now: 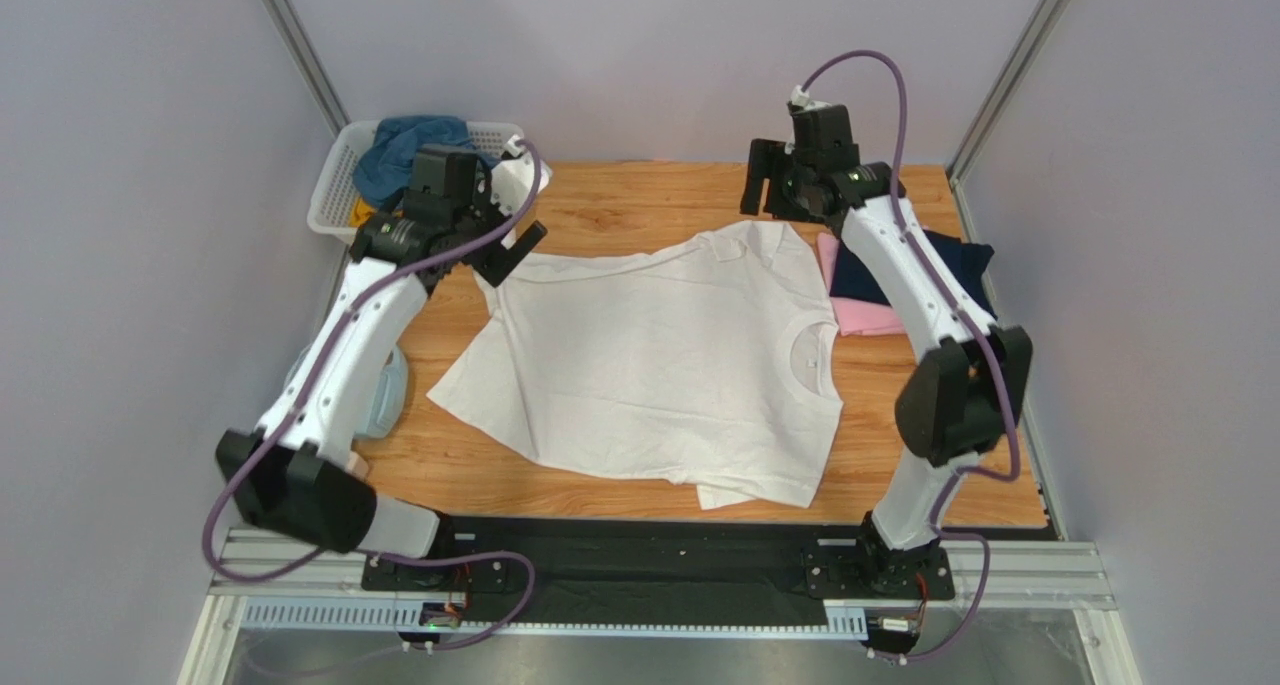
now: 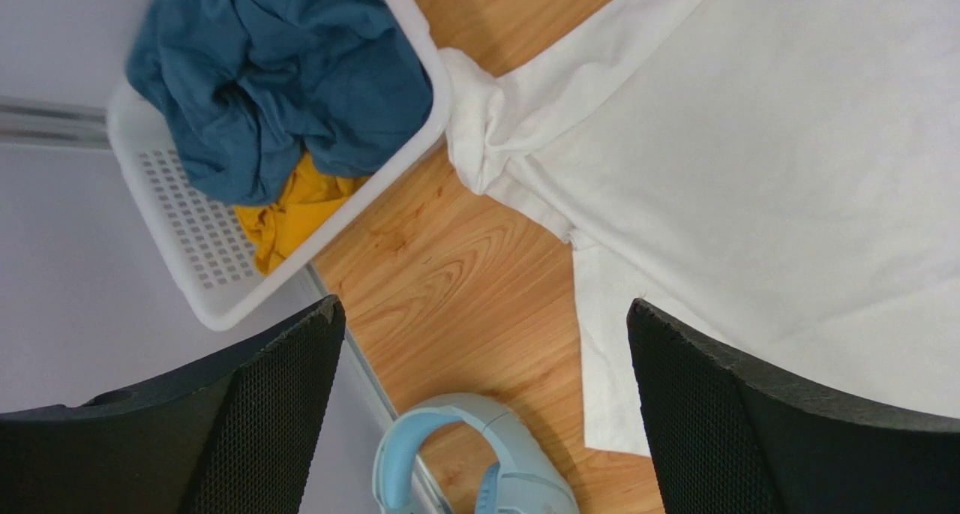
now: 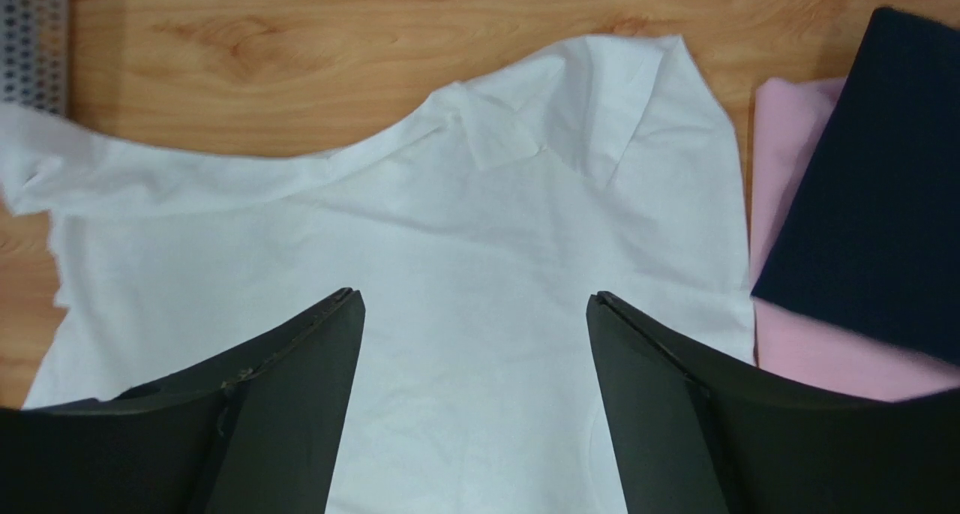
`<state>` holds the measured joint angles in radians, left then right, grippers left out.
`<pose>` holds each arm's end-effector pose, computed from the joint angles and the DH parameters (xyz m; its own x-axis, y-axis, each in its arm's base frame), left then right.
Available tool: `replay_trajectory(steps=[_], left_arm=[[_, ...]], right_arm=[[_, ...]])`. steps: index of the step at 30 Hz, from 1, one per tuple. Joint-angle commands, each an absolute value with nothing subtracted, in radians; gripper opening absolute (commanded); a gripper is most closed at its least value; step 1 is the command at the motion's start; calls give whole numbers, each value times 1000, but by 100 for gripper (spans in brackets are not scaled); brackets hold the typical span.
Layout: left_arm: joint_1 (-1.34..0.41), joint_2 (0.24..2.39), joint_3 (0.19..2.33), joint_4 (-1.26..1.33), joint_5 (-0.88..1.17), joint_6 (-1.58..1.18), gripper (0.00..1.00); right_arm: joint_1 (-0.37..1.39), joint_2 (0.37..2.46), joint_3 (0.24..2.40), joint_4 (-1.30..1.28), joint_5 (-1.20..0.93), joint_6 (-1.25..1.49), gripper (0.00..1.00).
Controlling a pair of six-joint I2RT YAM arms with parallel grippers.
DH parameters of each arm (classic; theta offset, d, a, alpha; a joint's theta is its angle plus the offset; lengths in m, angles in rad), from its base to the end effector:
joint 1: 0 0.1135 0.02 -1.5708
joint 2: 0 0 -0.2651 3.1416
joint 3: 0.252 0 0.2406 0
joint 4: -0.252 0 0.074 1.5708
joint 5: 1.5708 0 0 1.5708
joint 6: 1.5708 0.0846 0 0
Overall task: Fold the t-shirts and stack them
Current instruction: Flatten out the tshirt
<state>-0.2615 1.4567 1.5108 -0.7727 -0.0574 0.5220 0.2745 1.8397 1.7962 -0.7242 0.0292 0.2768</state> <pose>0.3283 -0.0828 0.3451 -0.4434 0.6340 -0.6337 0.5047 0.7608 0.4081 0.4241 0.1169 0.3088 -0.7116 0.0834 -0.6977 -0.0585 0.9824 0.1771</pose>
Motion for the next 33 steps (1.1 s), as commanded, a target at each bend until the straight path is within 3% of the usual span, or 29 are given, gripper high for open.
replay_trajectory(steps=[1, 4, 6, 9, 19, 33], left_arm=[[-334, 1280, 1355, -889, 35, 515, 100], [-336, 1247, 1235, -910, 55, 531, 100], [-336, 1243, 1166, -904, 38, 546, 100], [-336, 1250, 1134, -893, 51, 542, 100], [-334, 1454, 1177, -828, 5, 523, 100], [-272, 1510, 1063, -835, -40, 512, 100]], right_arm=[[363, 1533, 1594, -744, -40, 418, 80], [474, 1398, 1320, -692, -103, 480, 79], [505, 1335, 1165, -677, -112, 503, 73], [534, 1295, 1031, -670, -127, 537, 71], [523, 1336, 996, -727, -48, 549, 58], [414, 1561, 974, -713, -78, 526, 47]])
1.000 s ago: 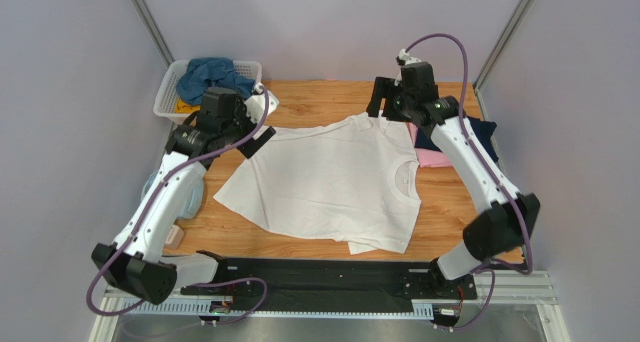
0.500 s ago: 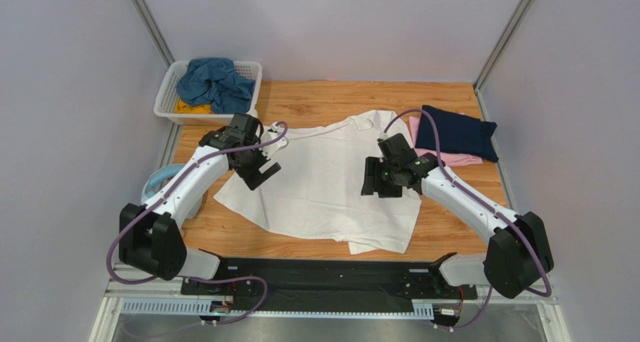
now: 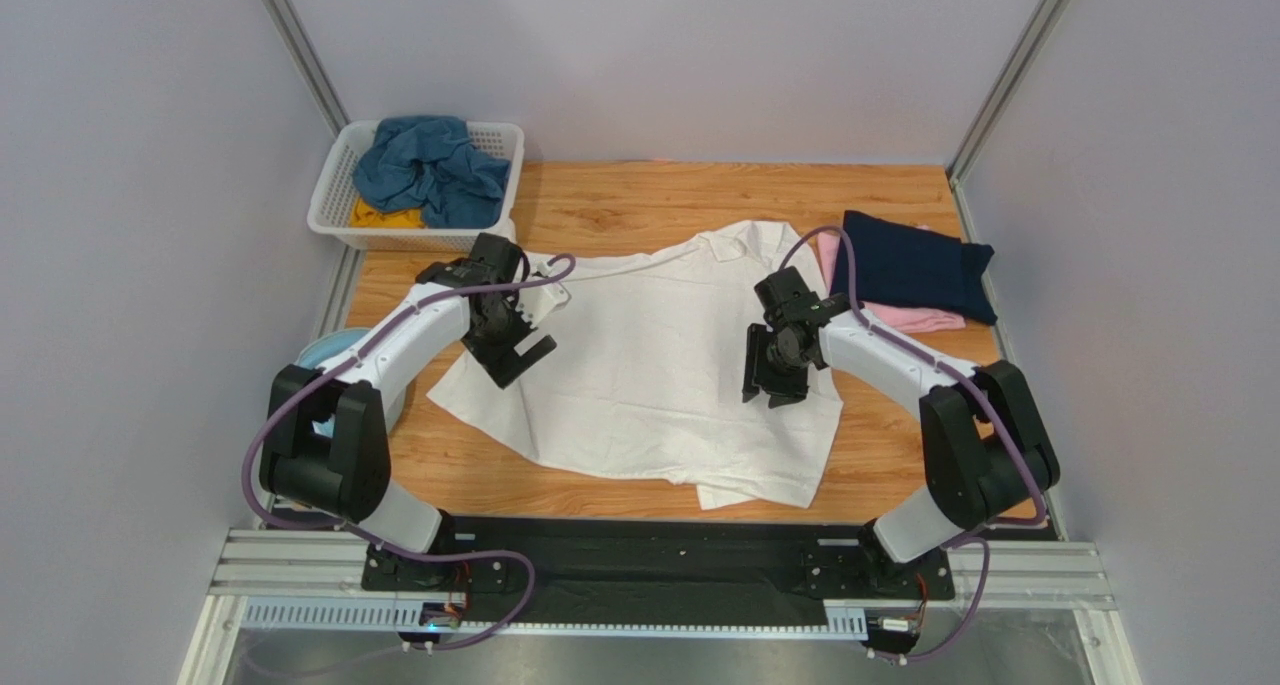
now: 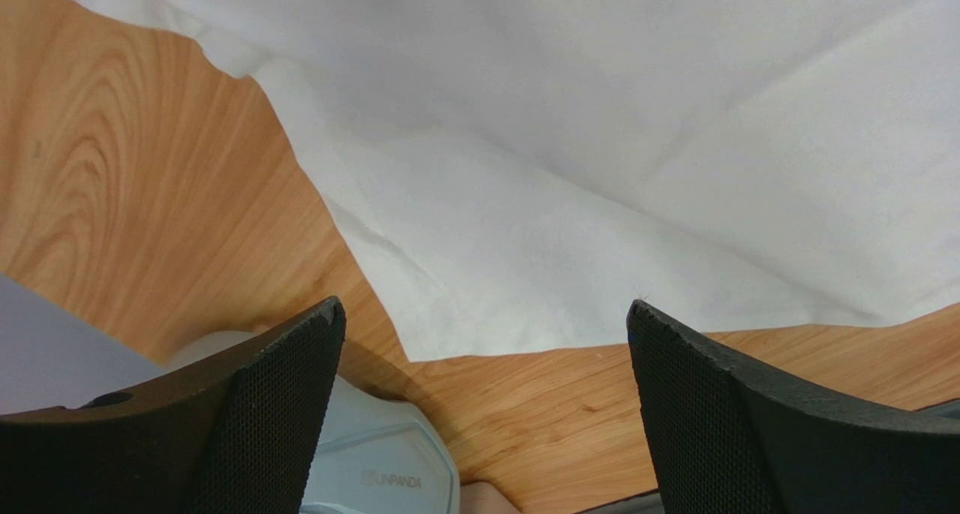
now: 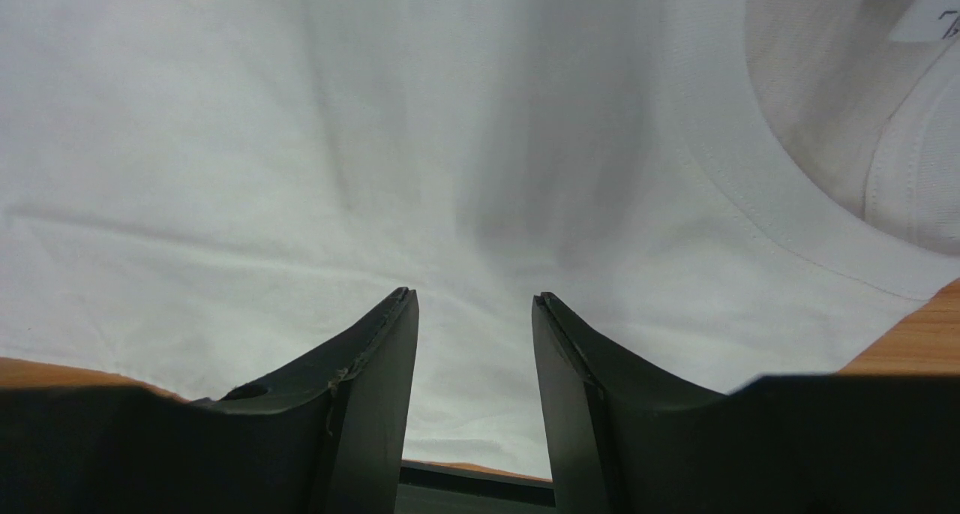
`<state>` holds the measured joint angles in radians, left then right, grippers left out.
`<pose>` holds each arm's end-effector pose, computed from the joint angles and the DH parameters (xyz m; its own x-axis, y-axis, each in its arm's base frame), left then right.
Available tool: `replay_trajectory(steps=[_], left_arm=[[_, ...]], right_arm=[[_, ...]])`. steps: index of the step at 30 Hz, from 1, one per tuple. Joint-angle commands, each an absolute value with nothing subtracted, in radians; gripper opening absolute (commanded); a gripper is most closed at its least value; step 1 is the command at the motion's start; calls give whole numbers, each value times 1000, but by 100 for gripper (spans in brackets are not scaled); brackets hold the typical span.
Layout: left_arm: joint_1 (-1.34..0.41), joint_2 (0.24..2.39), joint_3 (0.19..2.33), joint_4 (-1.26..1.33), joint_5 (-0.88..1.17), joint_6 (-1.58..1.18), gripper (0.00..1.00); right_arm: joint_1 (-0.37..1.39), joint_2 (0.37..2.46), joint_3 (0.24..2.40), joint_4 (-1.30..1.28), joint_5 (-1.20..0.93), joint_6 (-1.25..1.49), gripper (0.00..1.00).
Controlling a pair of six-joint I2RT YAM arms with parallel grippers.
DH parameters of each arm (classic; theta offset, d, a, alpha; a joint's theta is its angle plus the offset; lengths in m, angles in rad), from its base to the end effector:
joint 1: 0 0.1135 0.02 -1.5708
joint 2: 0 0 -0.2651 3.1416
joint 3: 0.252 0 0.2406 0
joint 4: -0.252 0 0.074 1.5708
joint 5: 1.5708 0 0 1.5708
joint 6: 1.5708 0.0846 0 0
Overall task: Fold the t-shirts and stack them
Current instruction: Flatten out the tshirt
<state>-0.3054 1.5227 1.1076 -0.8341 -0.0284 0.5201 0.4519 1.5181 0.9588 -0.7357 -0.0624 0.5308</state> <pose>0.2819 -0.0863 0.1888 -0.6401 0.7227 -0.2609 0.7031 0.6878 0.1805 0.2482 0.1264 0.1530 -0.9749 0.0884 -0.2045 0.0492 0.9806 0.1896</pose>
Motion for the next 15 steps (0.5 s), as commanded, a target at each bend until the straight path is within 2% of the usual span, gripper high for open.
replay_trajectory(steps=[1, 8, 15], left_arm=[[-261, 1508, 1054, -838, -43, 514, 100], [-253, 1522, 994, -838, -15, 519, 99], [-253, 1649, 1025, -847, -5, 491, 97]], right_arm=[[405, 1566, 973, -706, -83, 526, 47], [379, 1615, 977, -709, -100, 512, 46], [367, 1635, 979, -706, -103, 514, 46]])
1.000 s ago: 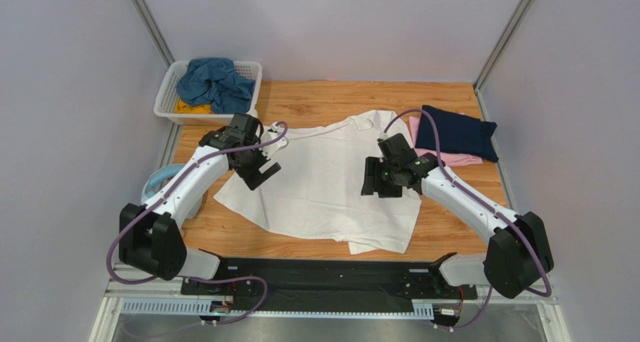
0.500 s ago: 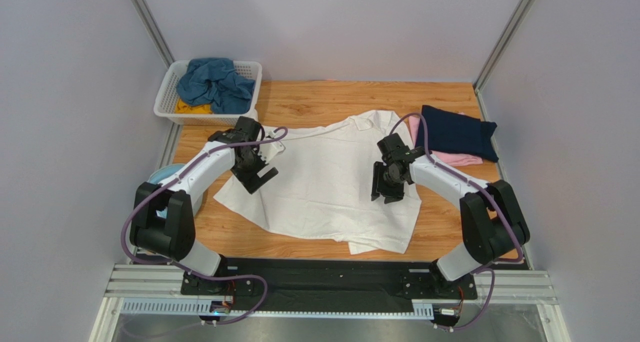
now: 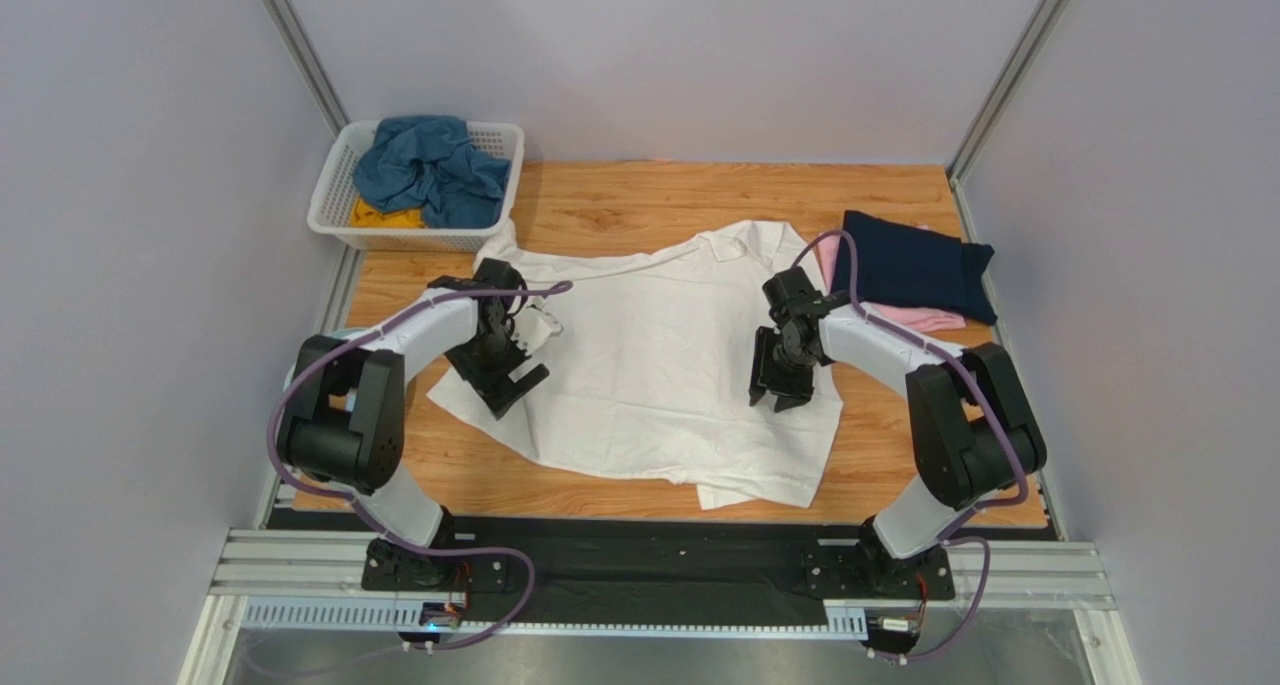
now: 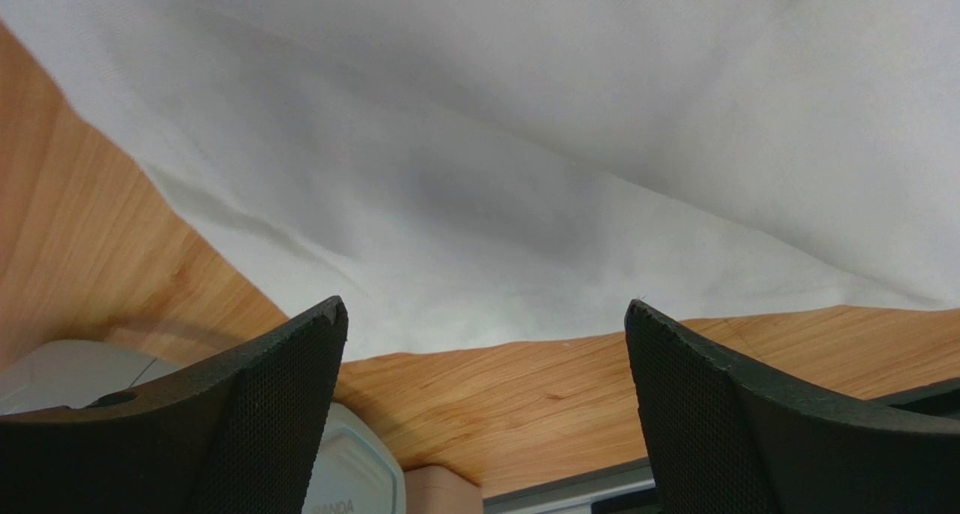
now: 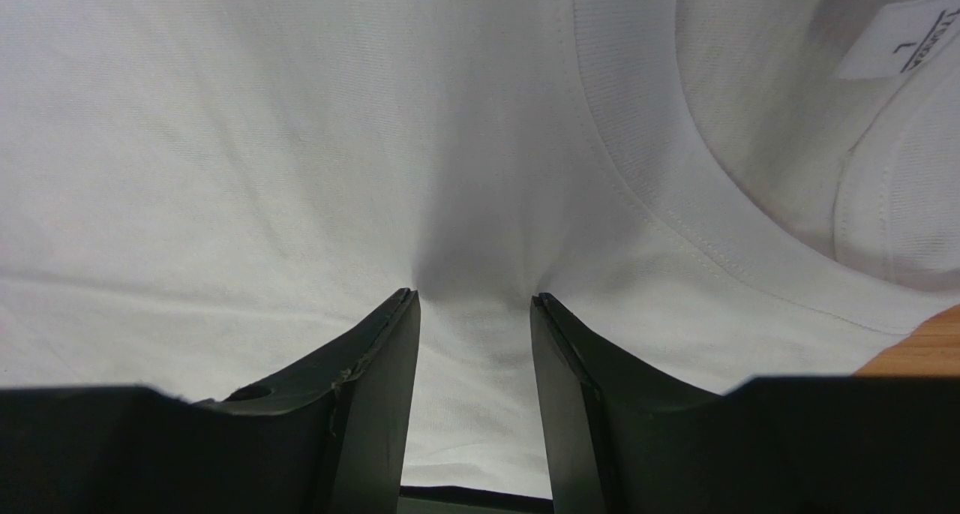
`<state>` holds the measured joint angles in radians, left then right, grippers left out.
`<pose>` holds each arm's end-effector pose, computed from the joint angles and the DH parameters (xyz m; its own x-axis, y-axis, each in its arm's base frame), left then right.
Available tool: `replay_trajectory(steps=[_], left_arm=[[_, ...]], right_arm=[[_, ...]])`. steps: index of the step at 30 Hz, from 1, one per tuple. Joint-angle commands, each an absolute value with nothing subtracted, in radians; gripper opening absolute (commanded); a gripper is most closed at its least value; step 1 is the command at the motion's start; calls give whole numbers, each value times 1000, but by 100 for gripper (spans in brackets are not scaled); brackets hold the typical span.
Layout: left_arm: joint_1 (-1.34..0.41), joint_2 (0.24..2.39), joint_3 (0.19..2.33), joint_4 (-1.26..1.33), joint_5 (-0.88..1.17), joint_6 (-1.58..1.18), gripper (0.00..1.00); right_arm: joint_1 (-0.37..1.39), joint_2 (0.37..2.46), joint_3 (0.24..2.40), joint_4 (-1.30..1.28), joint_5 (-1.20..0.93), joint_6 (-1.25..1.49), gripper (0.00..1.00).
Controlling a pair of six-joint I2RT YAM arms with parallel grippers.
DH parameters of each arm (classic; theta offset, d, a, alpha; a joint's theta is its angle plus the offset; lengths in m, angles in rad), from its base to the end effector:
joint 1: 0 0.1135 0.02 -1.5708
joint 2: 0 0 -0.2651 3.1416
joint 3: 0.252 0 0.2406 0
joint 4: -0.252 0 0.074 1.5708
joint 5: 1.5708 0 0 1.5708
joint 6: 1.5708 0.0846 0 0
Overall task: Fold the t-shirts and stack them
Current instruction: Flatten out the tshirt
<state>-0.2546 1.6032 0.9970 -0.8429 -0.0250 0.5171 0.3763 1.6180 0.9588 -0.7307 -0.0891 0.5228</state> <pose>0.2652 -0.0668 0.1376 -0.7120 0.6960 -0.0933 0.6912 0.7180 0.0816 0.2594 0.1106 0.1273 -0.9828 0.1464 -0.1122 0.1268 0.9780 0.1657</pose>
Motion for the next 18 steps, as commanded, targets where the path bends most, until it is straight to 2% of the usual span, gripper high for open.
replay_trajectory(steps=[1, 8, 18], left_arm=[[-253, 1655, 1025, -854, -5, 492, 97], [-253, 1644, 988, -923, 14, 509, 96], [-224, 1473, 853, -999, -29, 568, 94]], right_arm=[[359, 1640, 979, -704, -104, 514, 46], [322, 1672, 979, -690, -135, 515, 45], [270, 1724, 985, -687, -178, 518, 45]])
